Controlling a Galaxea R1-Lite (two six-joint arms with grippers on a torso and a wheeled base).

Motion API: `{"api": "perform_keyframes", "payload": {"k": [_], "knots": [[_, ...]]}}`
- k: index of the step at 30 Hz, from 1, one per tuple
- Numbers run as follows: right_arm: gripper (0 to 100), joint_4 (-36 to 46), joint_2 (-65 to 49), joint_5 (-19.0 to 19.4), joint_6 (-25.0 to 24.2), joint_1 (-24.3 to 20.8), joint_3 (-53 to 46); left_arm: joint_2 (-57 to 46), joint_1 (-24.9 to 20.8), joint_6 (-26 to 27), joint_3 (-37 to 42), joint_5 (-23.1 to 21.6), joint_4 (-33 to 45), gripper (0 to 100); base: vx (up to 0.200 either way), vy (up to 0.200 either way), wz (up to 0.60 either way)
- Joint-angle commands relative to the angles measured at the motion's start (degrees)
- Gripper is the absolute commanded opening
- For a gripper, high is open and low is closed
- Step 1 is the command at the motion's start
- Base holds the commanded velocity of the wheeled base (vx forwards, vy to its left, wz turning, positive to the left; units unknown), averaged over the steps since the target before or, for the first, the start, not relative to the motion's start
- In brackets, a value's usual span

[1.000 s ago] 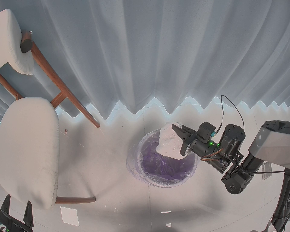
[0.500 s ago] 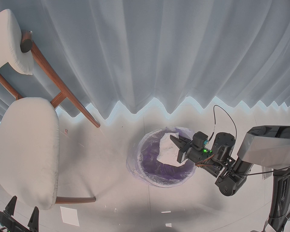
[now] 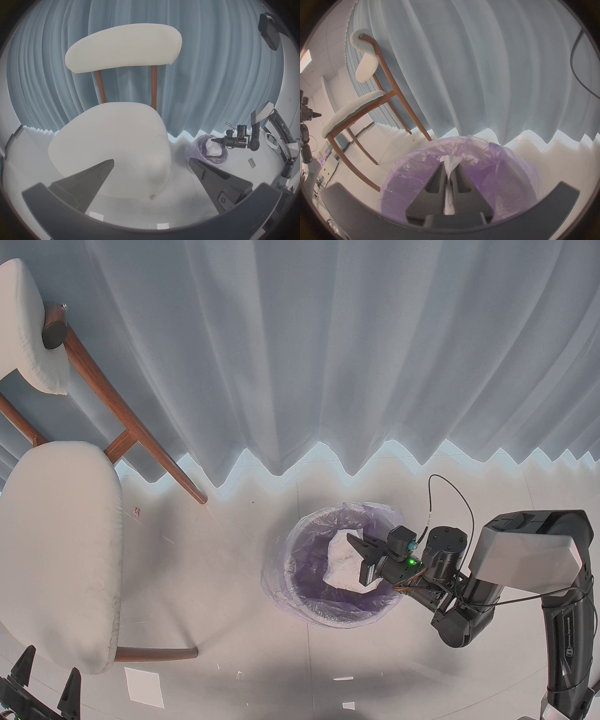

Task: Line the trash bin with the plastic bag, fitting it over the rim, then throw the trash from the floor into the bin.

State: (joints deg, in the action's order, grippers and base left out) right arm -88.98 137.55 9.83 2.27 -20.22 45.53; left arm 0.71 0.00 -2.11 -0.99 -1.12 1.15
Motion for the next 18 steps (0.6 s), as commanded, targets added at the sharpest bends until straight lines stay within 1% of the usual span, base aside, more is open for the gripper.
{"api": "perform_keyframes", "payload": {"k": [1,9,18], "knots": [[0,-0.76,2.55,0.02,0.02,0.01,1.23,-0.71,0.0,0.0,0.81,-0.02,0.0,100,0.0,0.0,0.0],[0,-0.76,6.59,-0.07,-0.07,0.36,5.62,-0.71,0.0,0.0,0.81,0.07,-0.09,100,0.0,0.0,0.0],[0,-0.76,9.32,-0.16,-0.16,1.42,8.35,-0.71,0.0,0.0,0.81,0.07,-0.09,100,0.0,0.0,0.0]]}}
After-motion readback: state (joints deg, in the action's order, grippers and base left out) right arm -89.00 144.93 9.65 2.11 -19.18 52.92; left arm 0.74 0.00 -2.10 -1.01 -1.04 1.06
